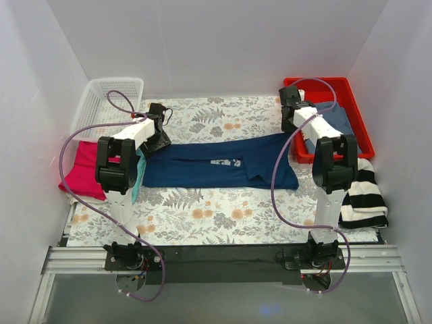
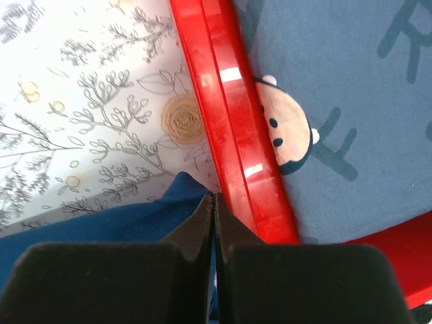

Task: Fold and stack the t-shirts
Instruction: Fold the other side of the tshirt into a rectangle

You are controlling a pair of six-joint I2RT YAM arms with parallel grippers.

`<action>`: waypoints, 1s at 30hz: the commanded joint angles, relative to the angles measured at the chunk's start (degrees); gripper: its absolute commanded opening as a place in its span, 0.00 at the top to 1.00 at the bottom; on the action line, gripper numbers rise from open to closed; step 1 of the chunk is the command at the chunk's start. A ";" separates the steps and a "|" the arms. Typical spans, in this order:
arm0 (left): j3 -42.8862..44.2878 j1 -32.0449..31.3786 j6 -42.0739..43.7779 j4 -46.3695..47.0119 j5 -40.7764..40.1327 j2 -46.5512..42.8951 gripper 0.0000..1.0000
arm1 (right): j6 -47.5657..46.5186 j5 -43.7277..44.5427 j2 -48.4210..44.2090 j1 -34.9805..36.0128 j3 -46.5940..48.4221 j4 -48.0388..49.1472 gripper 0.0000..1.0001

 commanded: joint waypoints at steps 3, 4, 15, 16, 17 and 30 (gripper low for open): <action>1.58 1.46 0.03 -3.41 -3.17 8.99 0.33 | -0.16 -0.36 2.99 -3.16 6.96 0.34 0.99; 2.64 1.55 0.21 -3.58 -3.52 9.69 0.33 | -0.16 -1.85 4.14 -3.16 8.11 0.34 0.99; 14.26 1.81 5.56 -1.74 -0.19 14.54 0.34 | -2.09 -13.11 9.70 -3.34 23.24 0.34 0.66; 14.26 1.81 6.09 -1.22 0.34 14.01 0.34 | -2.27 -13.81 8.82 -3.25 22.98 0.25 0.66; 14.08 1.81 6.45 -0.25 0.69 12.53 0.34 | -2.62 -14.60 7.85 -2.98 21.76 0.43 0.65; 8.38 1.28 10.14 5.38 6.66 0.22 0.34 | -0.69 -14.96 -4.99 3.08 -1.17 0.08 0.66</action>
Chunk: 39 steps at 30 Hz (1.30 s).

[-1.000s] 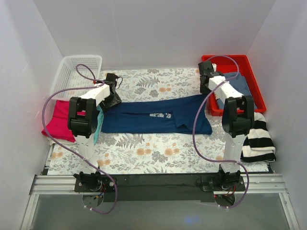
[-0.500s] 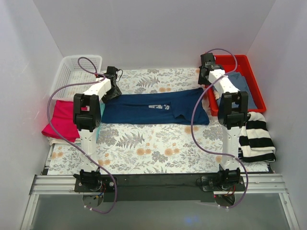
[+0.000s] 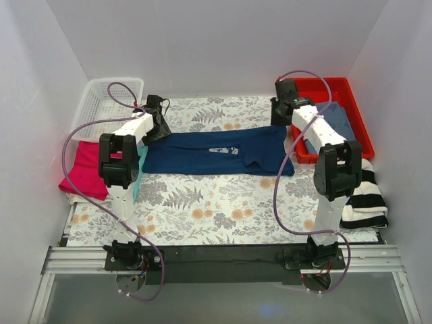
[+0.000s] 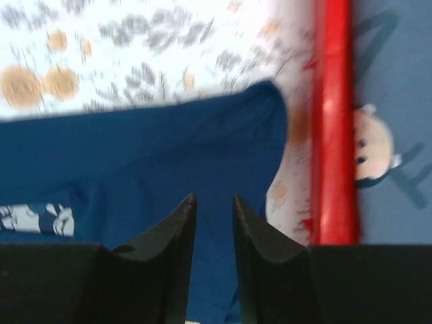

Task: Fold and stack the t-shirts
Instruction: Fold the other side of the tshirt into a rectangle, then rotate the tshirt 90 degrees

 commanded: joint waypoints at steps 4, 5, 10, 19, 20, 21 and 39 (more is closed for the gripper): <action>-3.59 -0.27 1.38 0.99 4.18 -9.18 0.34 | 3.51 -1.96 1.29 0.86 -9.03 -0.71 0.68; -3.86 -0.36 1.29 0.64 4.18 -9.88 0.33 | 4.05 -2.22 1.98 0.94 -9.48 -0.71 0.69; -5.61 -0.36 1.99 0.37 4.97 -14.10 0.33 | 6.25 -3.46 4.62 1.29 -10.45 -0.62 0.69; -7.37 -0.36 3.14 0.02 6.03 -17.62 0.33 | 6.51 2.67 19.27 1.38 0.96 -6.13 0.70; -7.37 -0.36 3.14 -0.15 6.03 -17.80 0.33 | 6.34 4.17 20.87 1.38 3.85 -7.29 0.71; -7.29 -0.36 3.14 -0.33 5.94 -18.06 0.33 | 5.73 5.67 22.63 1.38 8.66 -8.35 0.71; -7.29 -0.36 2.00 -0.95 8.14 -17.45 0.33 | -5.18 -5.38 13.78 3.57 23.64 12.47 0.64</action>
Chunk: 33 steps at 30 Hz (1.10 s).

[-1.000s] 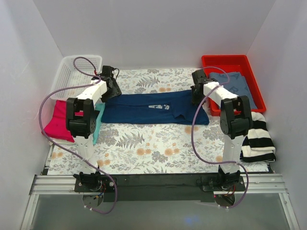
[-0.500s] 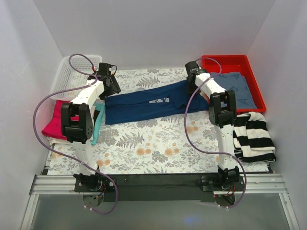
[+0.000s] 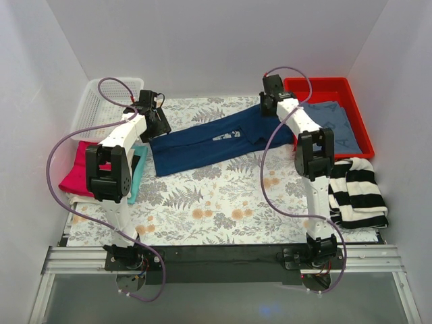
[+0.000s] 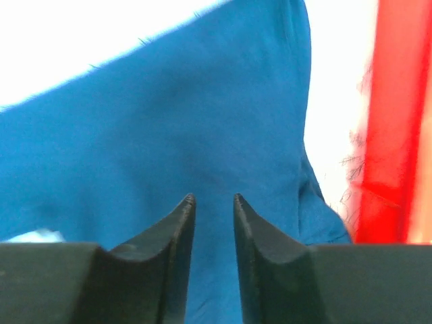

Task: Fold and stack the t-shirts
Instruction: Rotate the tshirt 90 degrees

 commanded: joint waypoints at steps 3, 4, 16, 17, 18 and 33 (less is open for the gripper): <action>2.40 -0.12 -1.18 -0.75 -1.22 -0.83 0.33 | -3.65 -11.26 -13.47 4.15 3.18 11.33 0.60; 3.01 -0.12 -1.44 -0.93 -1.22 -0.31 0.33 | -3.47 -12.49 -14.61 4.85 2.84 11.07 0.59; 8.73 0.23 -3.64 -2.07 2.12 5.59 0.33 | -3.65 -15.75 -10.32 21.11 -4.20 6.32 0.59; 8.65 0.41 -4.07 -2.07 2.29 5.68 0.33 | -2.95 -16.71 -9.97 21.56 -4.03 6.41 0.59; 8.21 0.58 -4.51 -1.98 2.29 5.76 0.33 | -2.42 -17.85 -9.70 22.00 -3.94 6.76 0.59; 6.45 4.28 -8.39 -2.87 6.16 7.00 0.33 | 1.71 -27.61 -2.77 30.26 -10.96 10.54 0.60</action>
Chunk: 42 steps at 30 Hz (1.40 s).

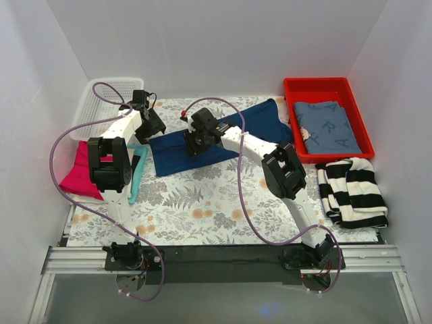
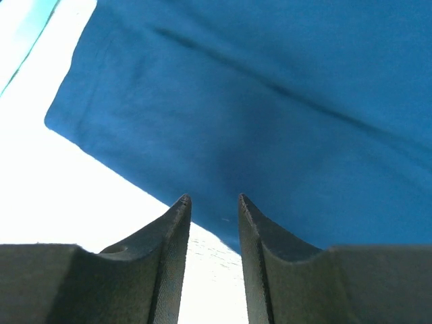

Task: Fold and stack the t-shirts
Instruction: Rotate the tshirt 90 degrees

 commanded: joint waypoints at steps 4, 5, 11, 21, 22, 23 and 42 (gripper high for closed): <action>-1.93 -0.23 -0.47 1.12 2.75 -2.54 0.33 | 0.71 -3.58 2.63 1.30 -4.84 3.59 0.63; -2.28 -0.22 -0.30 1.56 3.02 -2.71 0.33 | 0.36 -3.58 2.45 1.30 -5.45 3.33 0.64; -3.16 -0.22 -0.47 3.76 4.42 -2.54 0.33 | -2.45 -1.82 1.13 2.36 -10.11 -2.55 0.69; -2.72 -0.22 1.02 4.90 7.32 -2.54 0.33 | -6.76 -4.53 -16.51 4.38 -34.87 -6.86 0.73; -2.55 -0.22 1.63 4.81 7.59 -2.36 0.33 | -7.03 -5.06 -17.76 4.55 -36.38 -7.30 0.73; -2.11 -0.22 1.72 4.81 7.94 -2.19 0.33 | -7.29 -5.94 -18.90 4.73 -37.53 -8.96 0.73; 11.16 -15.68 12.97 10.25 25.22 6.51 0.32 | 5.86 28.95 -53.18 5.88 -44.84 -8.01 0.73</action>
